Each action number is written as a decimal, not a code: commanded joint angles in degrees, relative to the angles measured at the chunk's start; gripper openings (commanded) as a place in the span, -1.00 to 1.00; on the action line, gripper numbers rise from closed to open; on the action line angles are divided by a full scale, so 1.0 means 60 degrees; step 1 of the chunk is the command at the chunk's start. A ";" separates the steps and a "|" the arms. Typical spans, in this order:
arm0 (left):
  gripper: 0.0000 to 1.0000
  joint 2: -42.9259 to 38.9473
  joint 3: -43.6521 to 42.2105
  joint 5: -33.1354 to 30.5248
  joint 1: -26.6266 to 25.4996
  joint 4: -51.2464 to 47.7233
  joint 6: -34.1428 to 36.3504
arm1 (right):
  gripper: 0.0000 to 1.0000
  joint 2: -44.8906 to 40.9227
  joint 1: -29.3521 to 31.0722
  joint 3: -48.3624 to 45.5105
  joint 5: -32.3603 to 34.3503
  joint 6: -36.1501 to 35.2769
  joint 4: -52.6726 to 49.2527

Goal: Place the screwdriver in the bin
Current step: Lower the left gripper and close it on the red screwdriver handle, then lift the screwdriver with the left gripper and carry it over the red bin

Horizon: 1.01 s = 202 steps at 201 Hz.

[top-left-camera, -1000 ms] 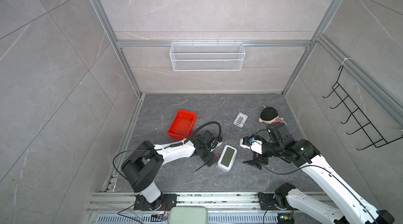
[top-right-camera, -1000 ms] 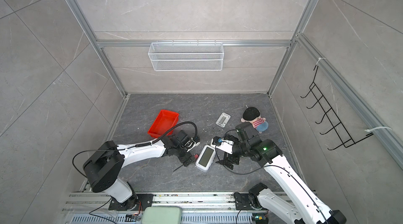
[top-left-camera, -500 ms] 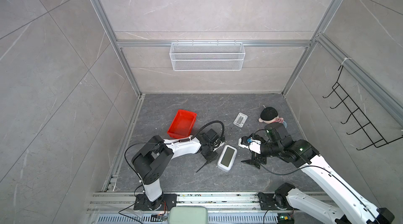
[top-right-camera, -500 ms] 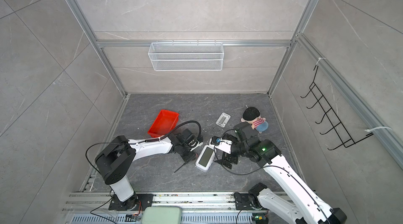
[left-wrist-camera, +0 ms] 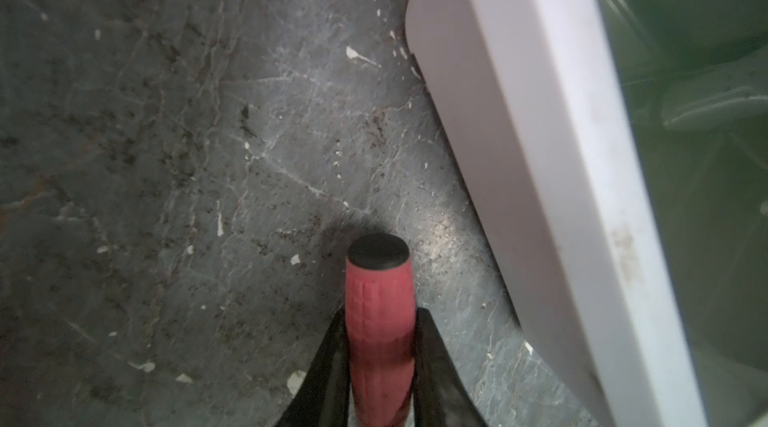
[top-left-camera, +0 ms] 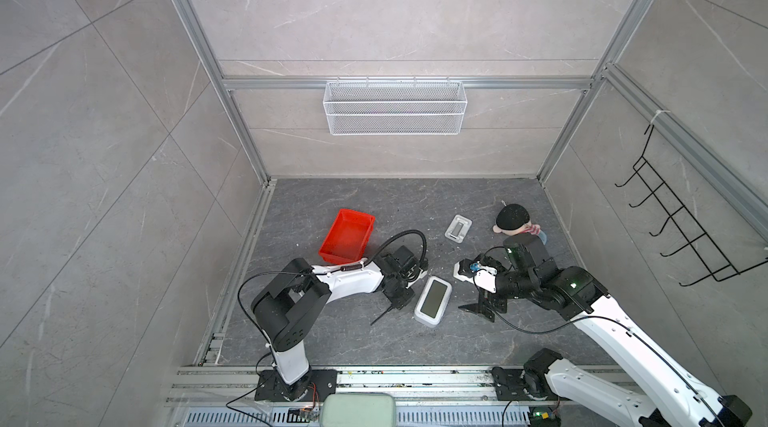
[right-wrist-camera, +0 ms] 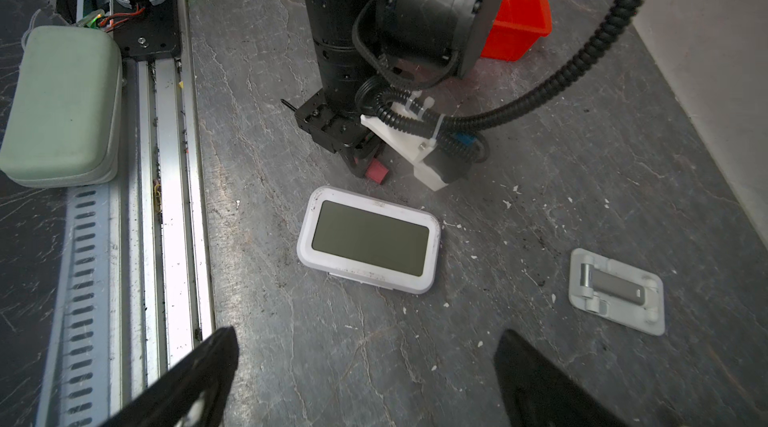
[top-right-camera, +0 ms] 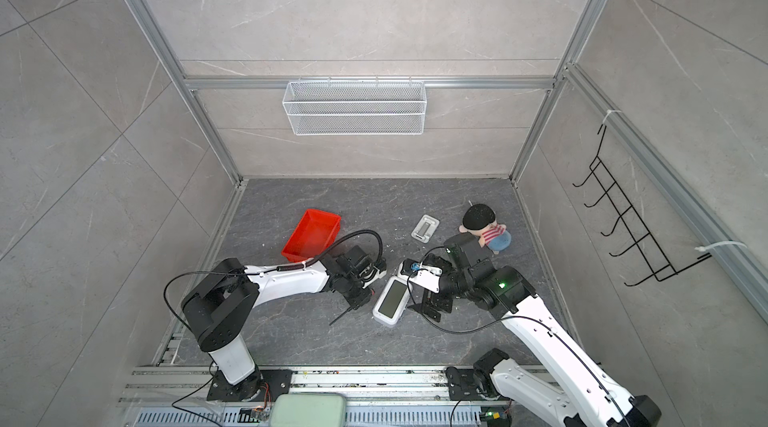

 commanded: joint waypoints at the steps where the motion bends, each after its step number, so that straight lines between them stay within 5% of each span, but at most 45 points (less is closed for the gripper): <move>1: -1.00 -0.0027 0.0031 -0.0098 -0.0035 -0.0359 0.0006 | 0.98 -0.0068 0.0093 0.0113 0.0062 0.0256 0.0183; 123: -1.00 -0.1309 0.1672 -0.1137 0.0154 -0.1615 0.0404 | 0.99 0.0303 0.1185 0.0276 0.0193 0.1847 0.2328; 202: -1.00 -0.2025 0.2144 -0.0773 0.1802 -0.2021 0.0801 | 0.98 0.1766 0.2906 0.0230 0.1262 0.2897 0.5399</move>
